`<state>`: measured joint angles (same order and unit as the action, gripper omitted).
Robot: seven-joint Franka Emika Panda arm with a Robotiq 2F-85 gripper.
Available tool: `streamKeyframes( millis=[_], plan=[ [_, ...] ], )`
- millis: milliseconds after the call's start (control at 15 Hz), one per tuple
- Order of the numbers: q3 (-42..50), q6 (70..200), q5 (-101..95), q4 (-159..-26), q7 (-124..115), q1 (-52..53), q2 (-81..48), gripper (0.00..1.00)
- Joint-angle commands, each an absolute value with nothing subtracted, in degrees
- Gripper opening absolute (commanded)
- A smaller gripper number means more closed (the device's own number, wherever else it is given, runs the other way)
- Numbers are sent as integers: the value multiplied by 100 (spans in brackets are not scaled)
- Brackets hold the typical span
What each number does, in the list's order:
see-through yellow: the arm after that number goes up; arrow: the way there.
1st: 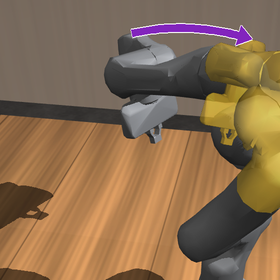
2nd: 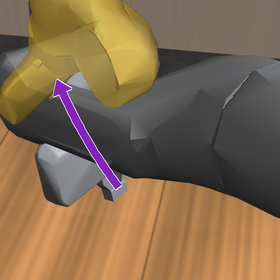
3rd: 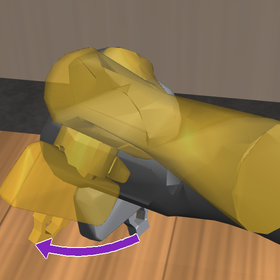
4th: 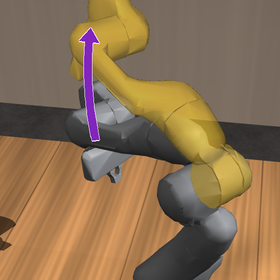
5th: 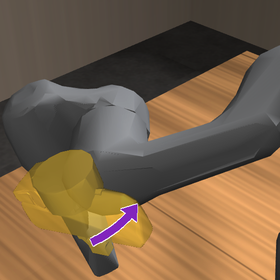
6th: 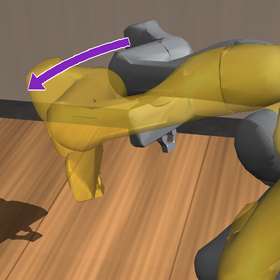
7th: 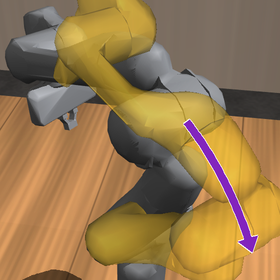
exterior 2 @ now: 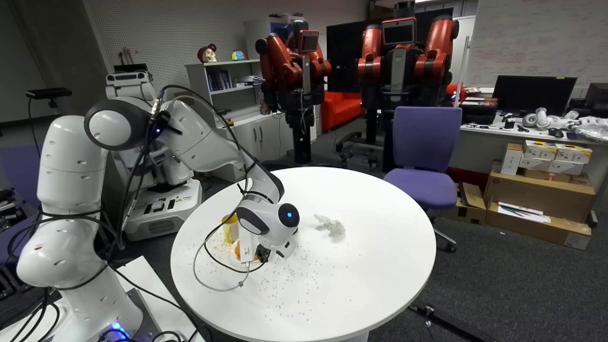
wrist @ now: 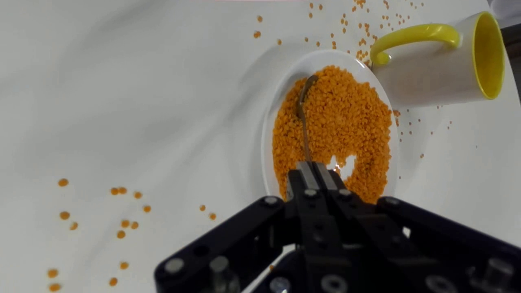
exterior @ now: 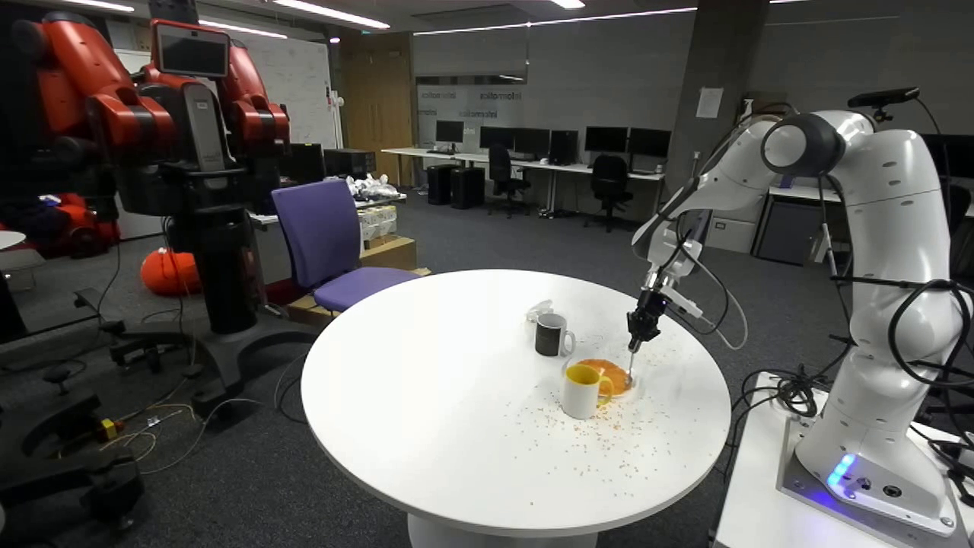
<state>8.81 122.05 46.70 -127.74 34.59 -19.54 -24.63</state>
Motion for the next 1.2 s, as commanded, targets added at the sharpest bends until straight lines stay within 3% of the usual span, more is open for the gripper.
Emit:
streamKeyframes(
  millis=[0, 1133],
  plan=[
    [760, 12653, 5014, -12997, 3776, -1922, -2332, 1],
    [708, 12953, 5803, -13041, 4810, -1801, -2336, 1]
  ],
)
